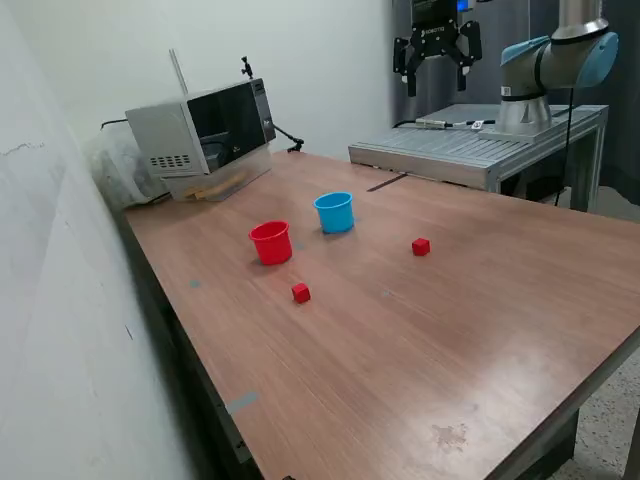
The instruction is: Place red objects in the red bin, and blue objects in the blue bin.
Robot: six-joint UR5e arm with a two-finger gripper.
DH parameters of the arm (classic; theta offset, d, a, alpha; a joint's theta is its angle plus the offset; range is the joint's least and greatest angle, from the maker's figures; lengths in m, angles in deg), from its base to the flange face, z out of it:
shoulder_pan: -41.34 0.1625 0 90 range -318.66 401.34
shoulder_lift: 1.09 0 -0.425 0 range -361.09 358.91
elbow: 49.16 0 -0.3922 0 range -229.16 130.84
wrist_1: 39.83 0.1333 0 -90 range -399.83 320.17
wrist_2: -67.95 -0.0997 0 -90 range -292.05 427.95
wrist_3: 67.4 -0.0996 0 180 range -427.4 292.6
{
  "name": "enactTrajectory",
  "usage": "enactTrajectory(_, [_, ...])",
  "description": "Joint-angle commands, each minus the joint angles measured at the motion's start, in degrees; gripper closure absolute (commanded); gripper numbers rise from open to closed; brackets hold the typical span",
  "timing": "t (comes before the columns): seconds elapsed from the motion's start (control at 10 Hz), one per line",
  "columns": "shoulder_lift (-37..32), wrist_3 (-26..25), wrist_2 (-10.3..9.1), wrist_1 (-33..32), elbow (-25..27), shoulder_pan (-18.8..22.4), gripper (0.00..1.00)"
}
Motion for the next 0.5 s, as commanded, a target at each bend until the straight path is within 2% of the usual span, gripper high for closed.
enactTrajectory(0.0, [5.42, -3.68, -1.54, -5.75, 1.62, 0.32, 0.0])
enactTrajectory(0.2, [15.07, -3.87, -1.54, -11.9, 2.51, -0.21, 0.0])
enactTrajectory(0.4, [20.46, -4.04, -1.45, -16.05, 2.77, -1.43, 0.0])
